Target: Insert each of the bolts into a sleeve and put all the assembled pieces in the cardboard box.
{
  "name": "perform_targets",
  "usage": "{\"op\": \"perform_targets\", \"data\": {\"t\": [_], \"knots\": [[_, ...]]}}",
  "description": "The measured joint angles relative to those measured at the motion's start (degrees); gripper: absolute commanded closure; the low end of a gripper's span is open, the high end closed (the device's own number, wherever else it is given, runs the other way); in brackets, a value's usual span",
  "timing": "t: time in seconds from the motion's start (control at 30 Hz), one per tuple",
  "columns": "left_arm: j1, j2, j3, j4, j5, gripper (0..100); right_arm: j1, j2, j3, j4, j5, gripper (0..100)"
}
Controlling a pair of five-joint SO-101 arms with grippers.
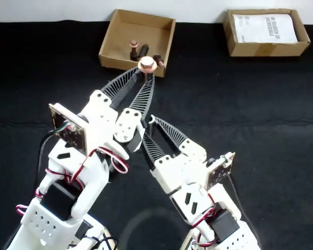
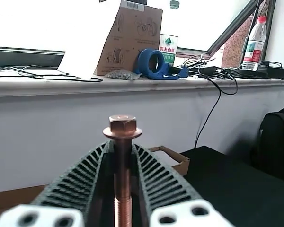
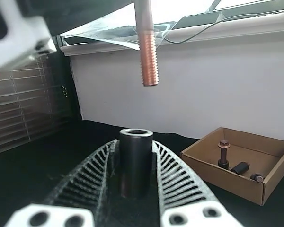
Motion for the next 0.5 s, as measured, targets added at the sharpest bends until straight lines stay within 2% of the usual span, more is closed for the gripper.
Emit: {"op": "perform_targets", "data": {"t": [0.4,0.5], "knots": [[0.2,0.0,-0.7,5.1,0.0,99,0.0,0.0,0.1,0.0,0.0,99.2],[0.2,0.0,-2.2,8.0,2.4,99,0.0,0.0,0.1,0.0,0.0,99.2]]}}
